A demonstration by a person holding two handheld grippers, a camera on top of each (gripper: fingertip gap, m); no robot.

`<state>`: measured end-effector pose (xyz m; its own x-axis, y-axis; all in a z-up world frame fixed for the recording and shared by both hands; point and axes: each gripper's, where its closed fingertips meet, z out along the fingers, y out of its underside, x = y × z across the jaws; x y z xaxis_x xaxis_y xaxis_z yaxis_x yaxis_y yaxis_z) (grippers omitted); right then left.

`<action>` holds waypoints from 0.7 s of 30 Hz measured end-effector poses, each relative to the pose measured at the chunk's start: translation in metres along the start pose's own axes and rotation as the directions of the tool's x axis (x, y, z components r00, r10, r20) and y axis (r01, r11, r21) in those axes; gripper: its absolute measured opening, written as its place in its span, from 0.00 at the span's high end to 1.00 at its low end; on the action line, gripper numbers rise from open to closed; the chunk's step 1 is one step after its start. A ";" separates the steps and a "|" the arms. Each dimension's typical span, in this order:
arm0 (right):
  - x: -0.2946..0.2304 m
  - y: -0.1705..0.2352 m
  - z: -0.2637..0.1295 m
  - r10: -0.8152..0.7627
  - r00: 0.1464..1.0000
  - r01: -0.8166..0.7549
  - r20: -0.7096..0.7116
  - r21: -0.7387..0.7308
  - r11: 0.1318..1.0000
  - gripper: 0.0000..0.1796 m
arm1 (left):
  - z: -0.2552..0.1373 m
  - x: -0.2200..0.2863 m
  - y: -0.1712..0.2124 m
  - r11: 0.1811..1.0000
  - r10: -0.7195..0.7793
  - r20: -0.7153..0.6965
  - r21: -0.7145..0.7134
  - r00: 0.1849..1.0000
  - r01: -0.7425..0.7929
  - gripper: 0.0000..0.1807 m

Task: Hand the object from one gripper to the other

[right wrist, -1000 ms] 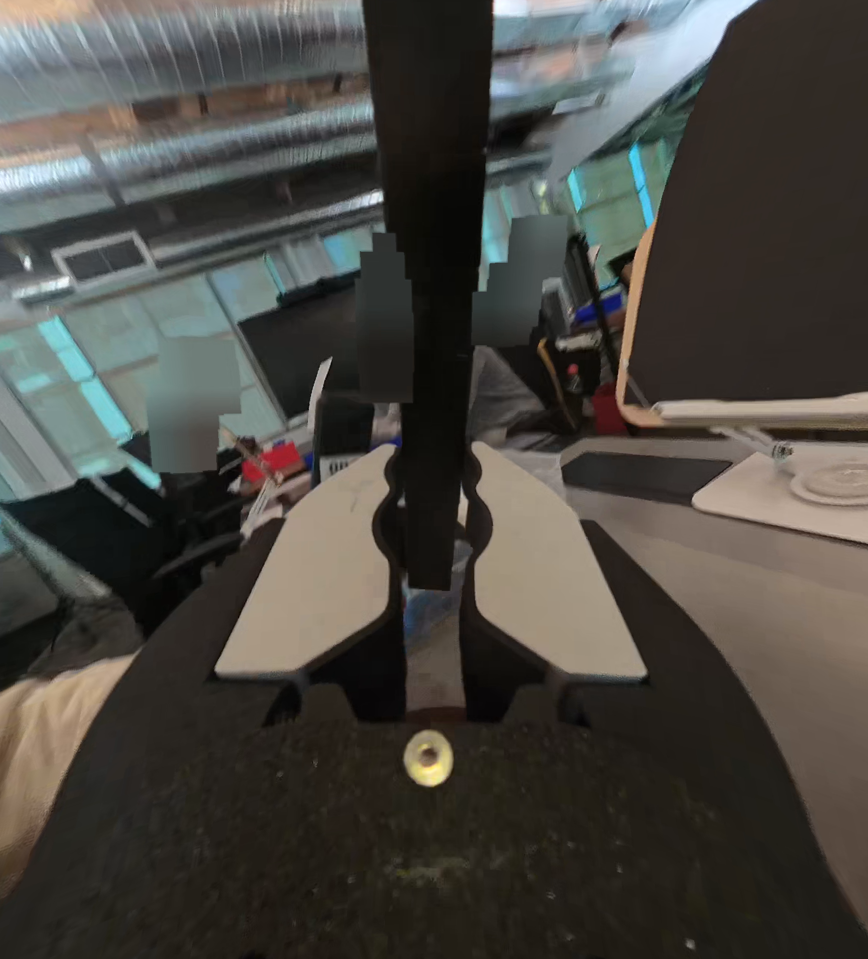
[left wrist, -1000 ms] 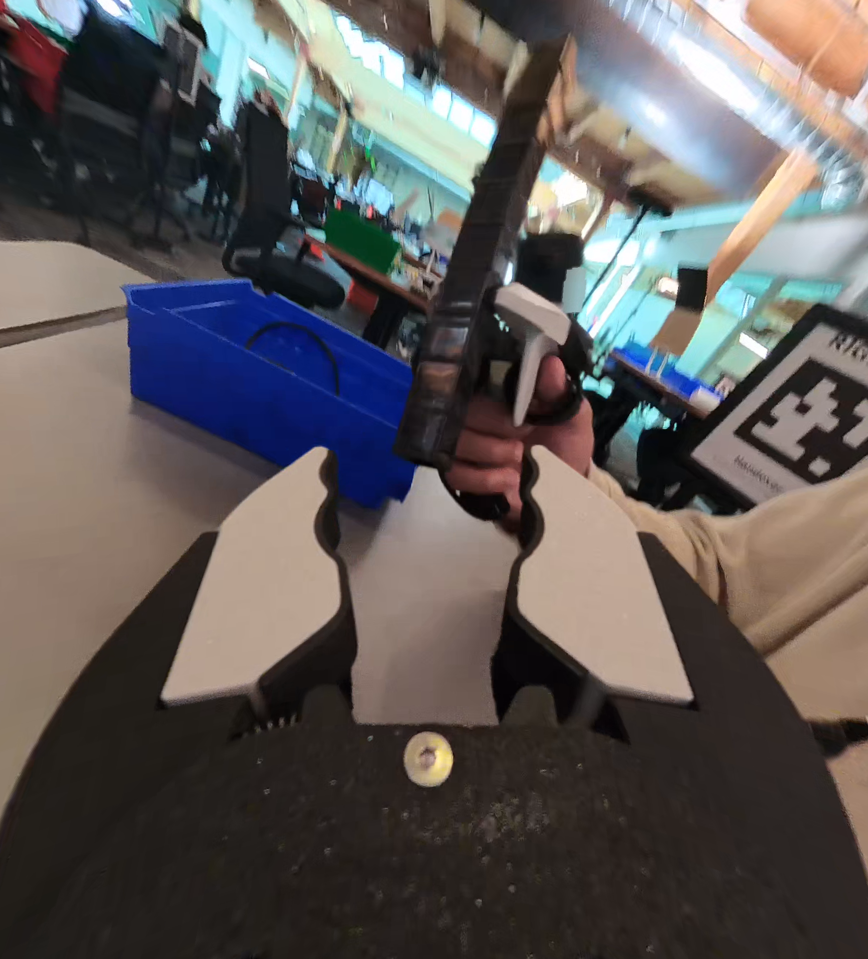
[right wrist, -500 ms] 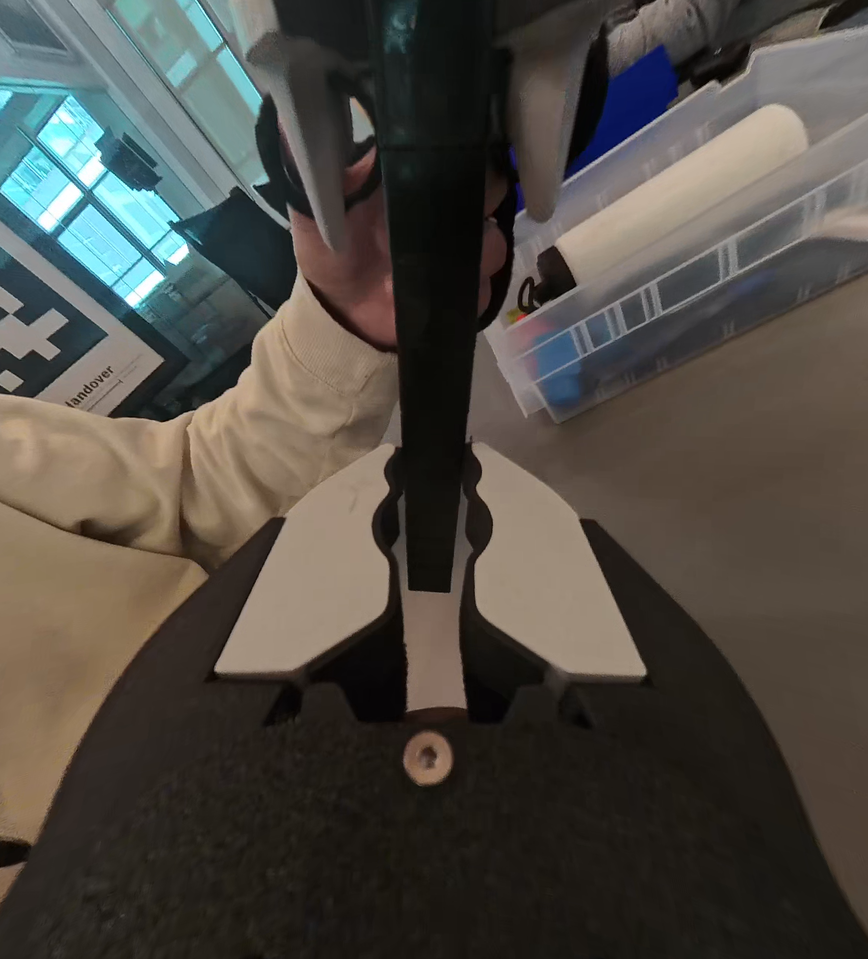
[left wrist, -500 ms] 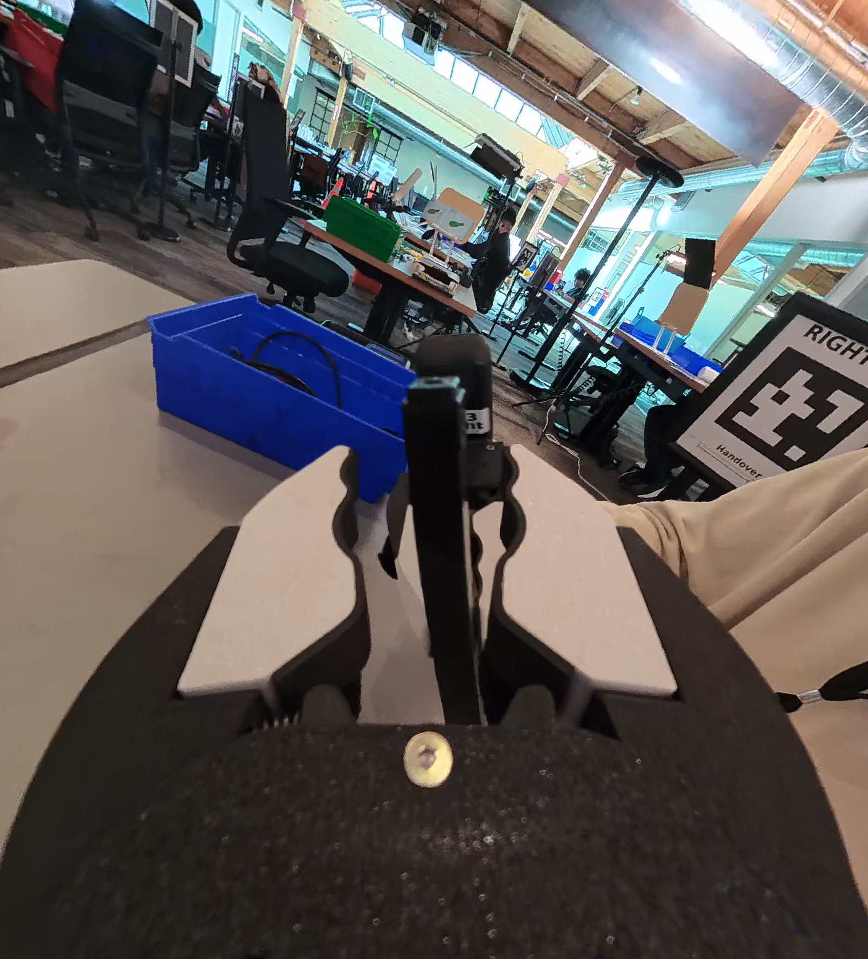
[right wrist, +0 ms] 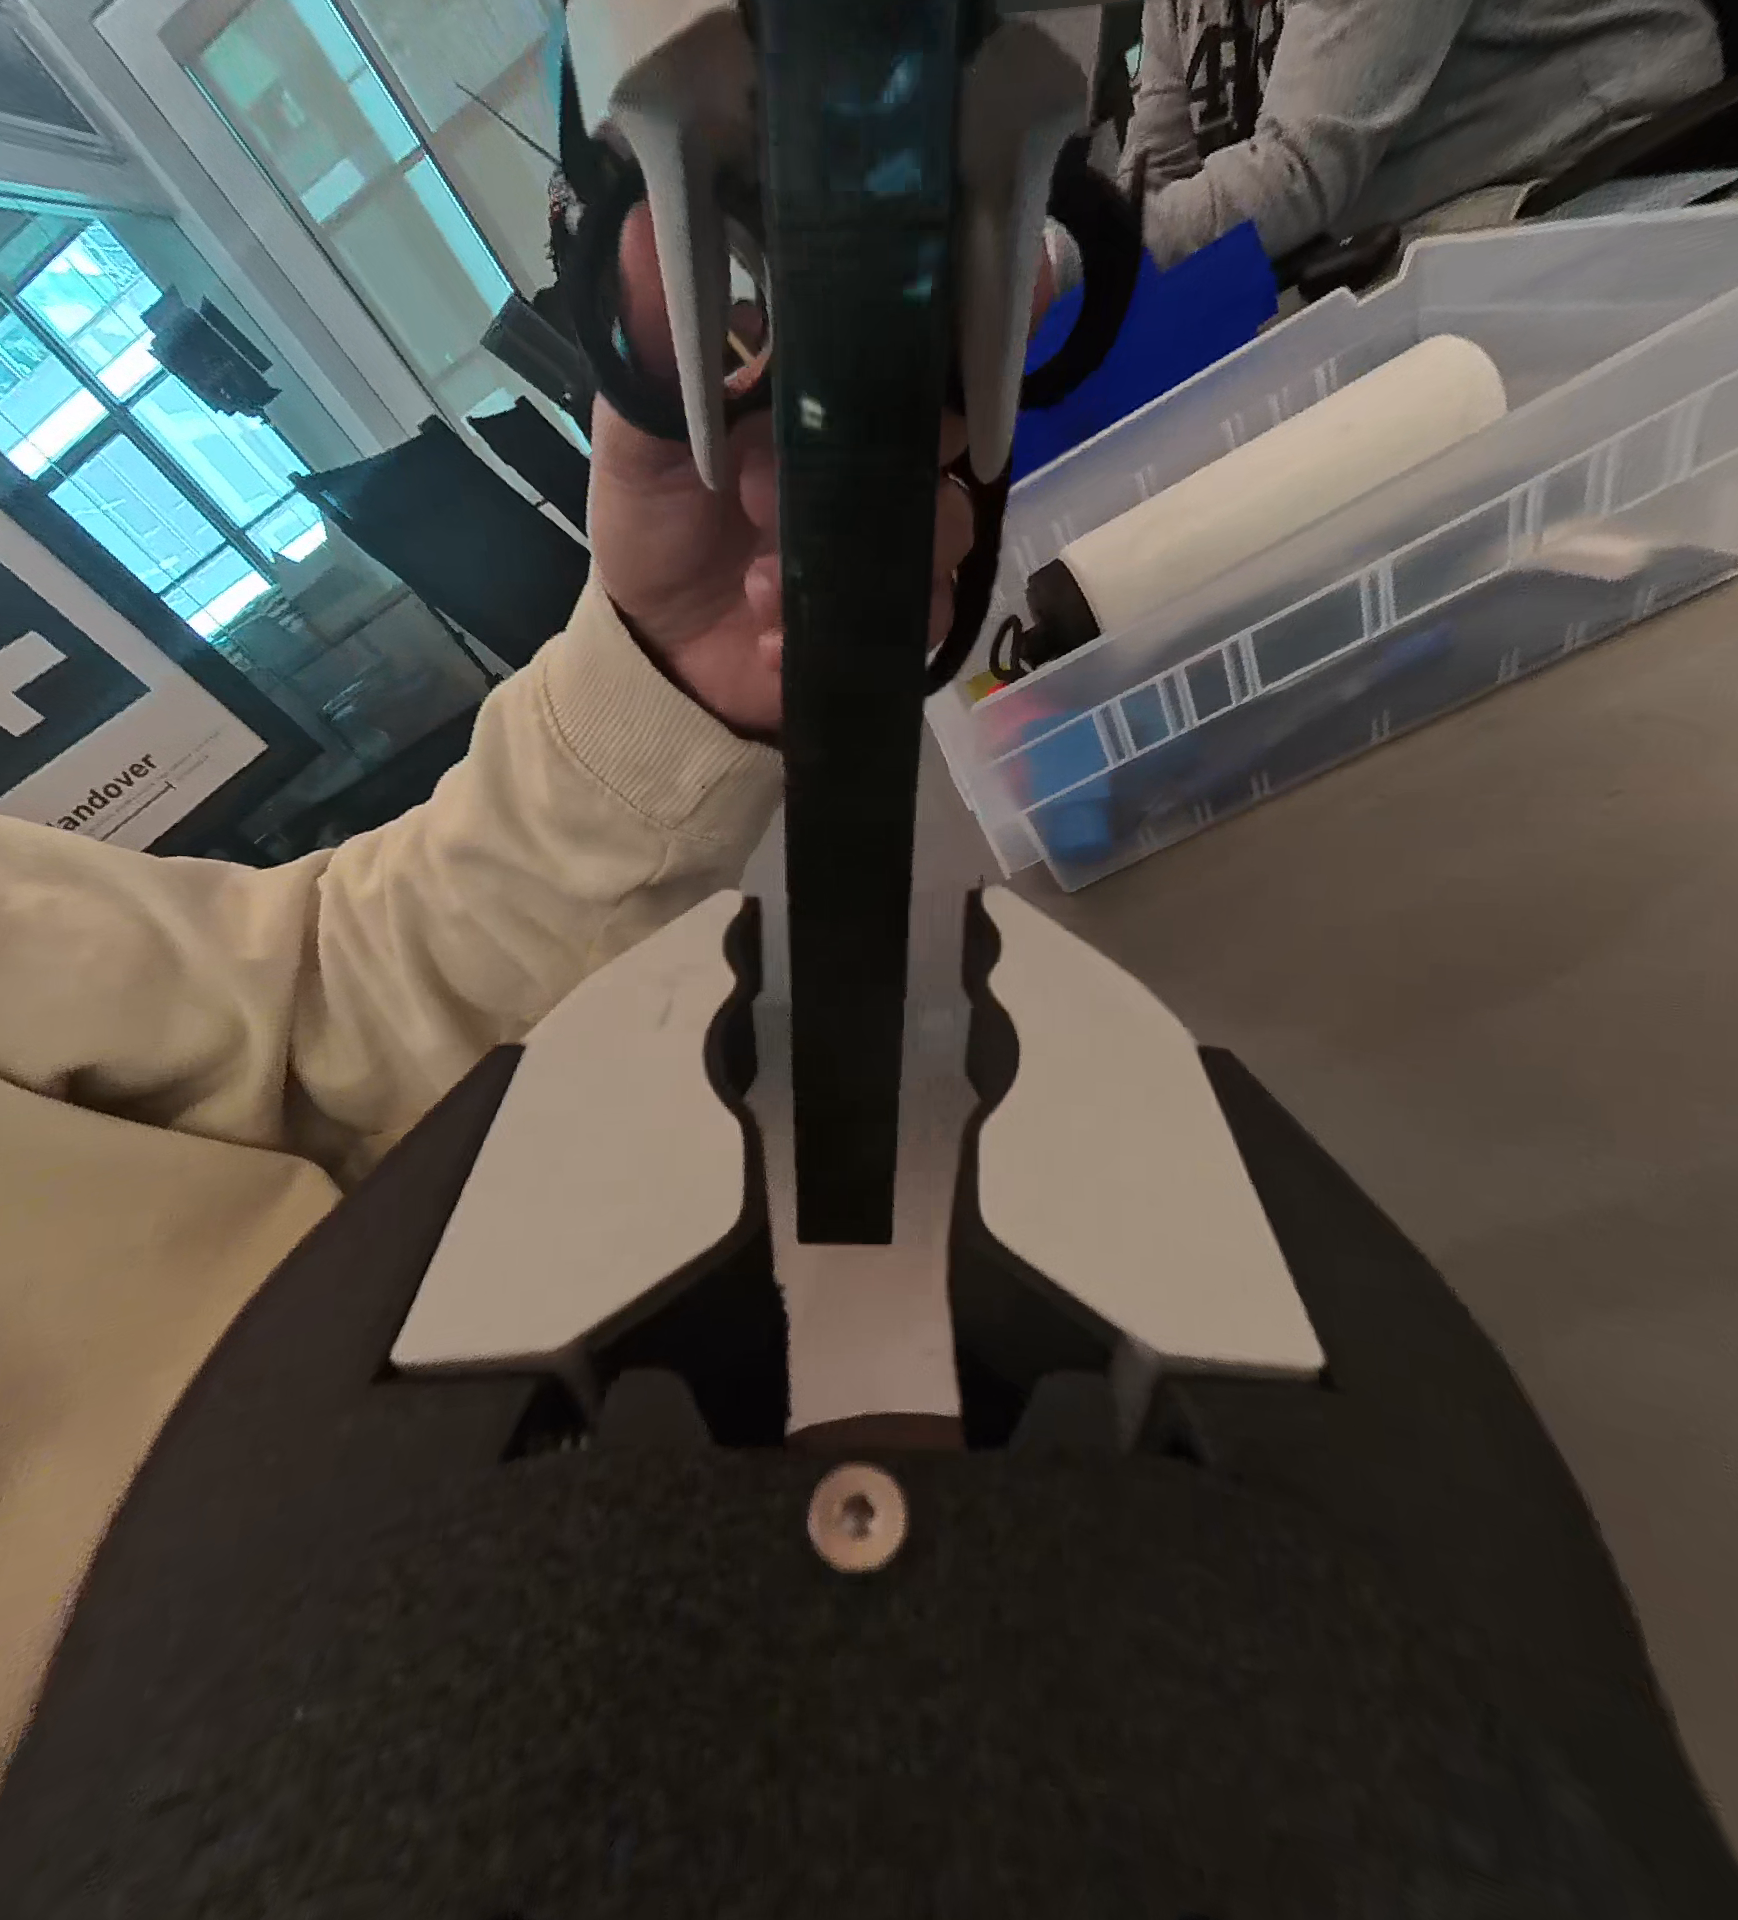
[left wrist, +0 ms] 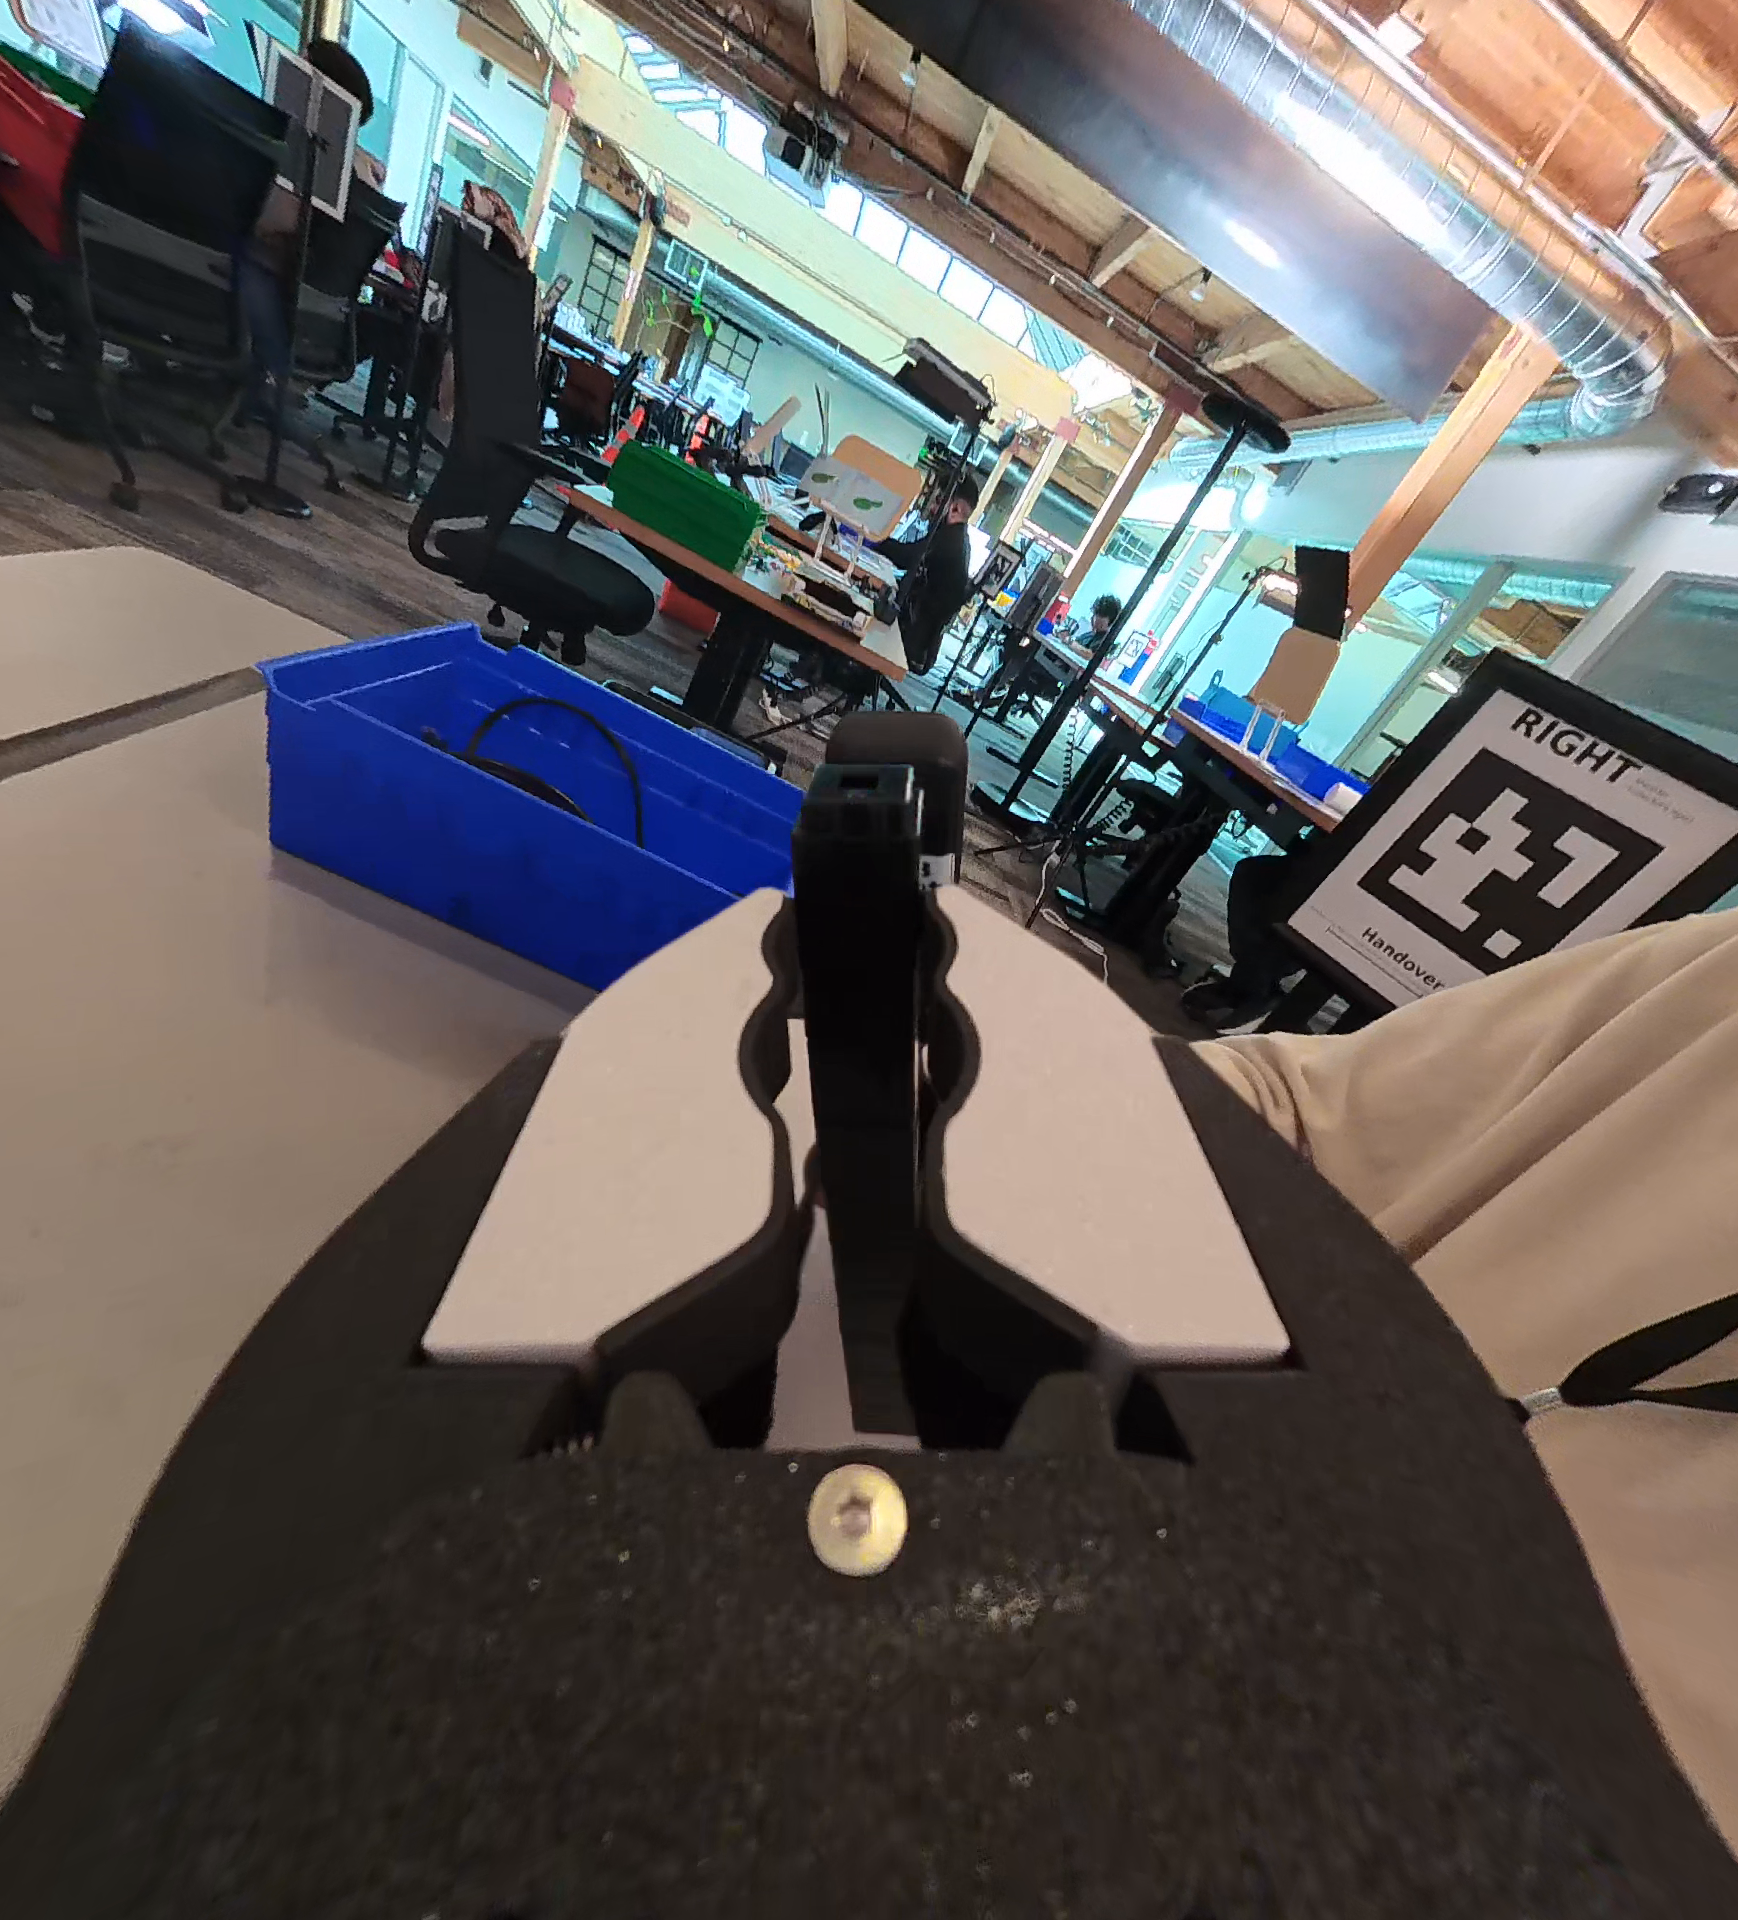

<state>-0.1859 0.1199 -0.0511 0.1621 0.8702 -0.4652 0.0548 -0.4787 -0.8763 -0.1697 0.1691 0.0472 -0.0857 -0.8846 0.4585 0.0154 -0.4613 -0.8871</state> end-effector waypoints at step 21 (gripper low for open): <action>-0.011 -0.067 -0.053 -0.037 0.999 0.042 -0.028 0.244 0.969 0.82 | 0.046 0.021 0.058 0.941 0.082 -0.034 -0.328 0.996 -0.089 0.88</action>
<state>-0.1387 0.1367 0.0195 0.1875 0.8836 -0.4291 -0.1807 -0.3984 -0.8993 -0.1248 0.1208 0.0076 -0.1177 -0.9167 0.3819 -0.3045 -0.3327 -0.8925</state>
